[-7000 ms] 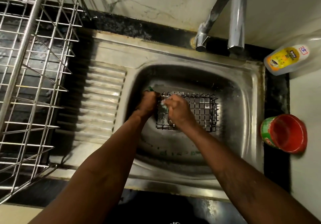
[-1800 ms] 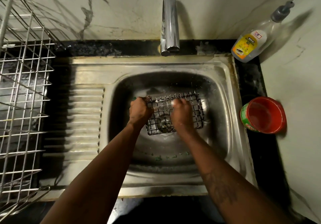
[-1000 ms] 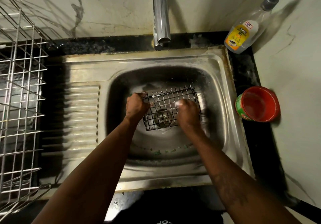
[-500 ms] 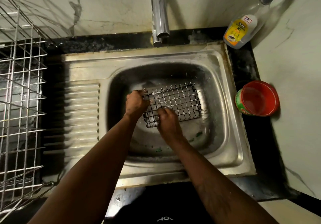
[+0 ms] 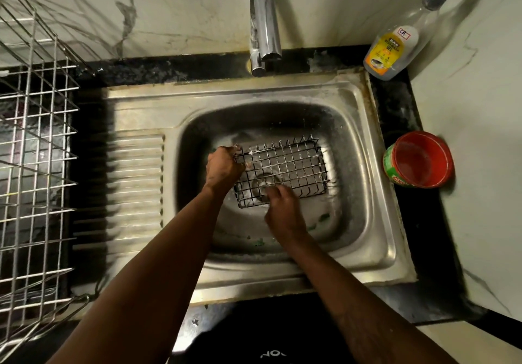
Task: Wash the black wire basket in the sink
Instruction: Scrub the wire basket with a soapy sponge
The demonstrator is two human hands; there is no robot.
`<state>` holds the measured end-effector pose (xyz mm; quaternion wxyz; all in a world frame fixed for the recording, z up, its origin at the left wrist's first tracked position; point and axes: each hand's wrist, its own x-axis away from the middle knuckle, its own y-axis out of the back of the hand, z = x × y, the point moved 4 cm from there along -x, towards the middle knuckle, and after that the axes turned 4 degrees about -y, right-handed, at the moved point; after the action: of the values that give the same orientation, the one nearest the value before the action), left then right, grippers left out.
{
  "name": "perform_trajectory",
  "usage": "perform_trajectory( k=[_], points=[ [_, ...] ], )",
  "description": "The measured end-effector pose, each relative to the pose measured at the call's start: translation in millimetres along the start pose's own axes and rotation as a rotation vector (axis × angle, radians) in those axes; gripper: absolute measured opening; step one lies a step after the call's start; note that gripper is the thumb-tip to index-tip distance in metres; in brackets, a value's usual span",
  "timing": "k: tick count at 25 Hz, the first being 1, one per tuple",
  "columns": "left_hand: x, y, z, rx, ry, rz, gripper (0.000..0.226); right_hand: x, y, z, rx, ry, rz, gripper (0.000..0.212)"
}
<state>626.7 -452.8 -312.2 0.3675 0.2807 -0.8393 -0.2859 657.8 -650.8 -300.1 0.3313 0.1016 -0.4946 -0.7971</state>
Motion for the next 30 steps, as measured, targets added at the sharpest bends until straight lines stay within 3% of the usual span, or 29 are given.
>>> perform_trajectory(
  k=[2,4,6,8,10,12,16,21,26,30],
  points=[
    [1,1,-2,-0.017,-0.014,-0.005,0.048,0,-4,8,-0.017,0.064,-0.006,0.042],
    [2,2,-2,-0.006,-0.025,-0.003,0.042,-7,10,-14,-0.057,-0.089,-0.03,0.032],
    [3,2,-1,0.031,-0.002,0.016,0.038,-13,31,-45,-0.047,-0.262,-0.188,0.026],
    [1,1,2,0.035,0.011,0.033,0.043,-15,33,-52,-0.028,-0.297,-0.153,0.026],
    [3,2,2,-0.011,-0.034,0.067,0.048,-15,12,-25,-0.069,-0.201,-0.005,0.029],
    [5,5,4,-0.036,-0.101,0.102,0.047,-10,-9,9,-0.02,0.012,0.113,0.039],
    [3,10,11,0.024,-0.077,0.185,0.034,-24,-14,47,0.027,0.288,0.171,0.039],
    [4,8,14,0.094,-0.135,0.224,0.038,-79,-19,61,-0.008,0.26,0.101,0.027],
    [1,10,23,0.149,-0.068,0.246,0.032,-86,-28,55,-0.001,0.249,0.123,0.027],
    [5,10,15,-0.091,-0.252,0.194,0.035,-80,-13,52,0.02,0.333,0.141,0.016]
  ],
)
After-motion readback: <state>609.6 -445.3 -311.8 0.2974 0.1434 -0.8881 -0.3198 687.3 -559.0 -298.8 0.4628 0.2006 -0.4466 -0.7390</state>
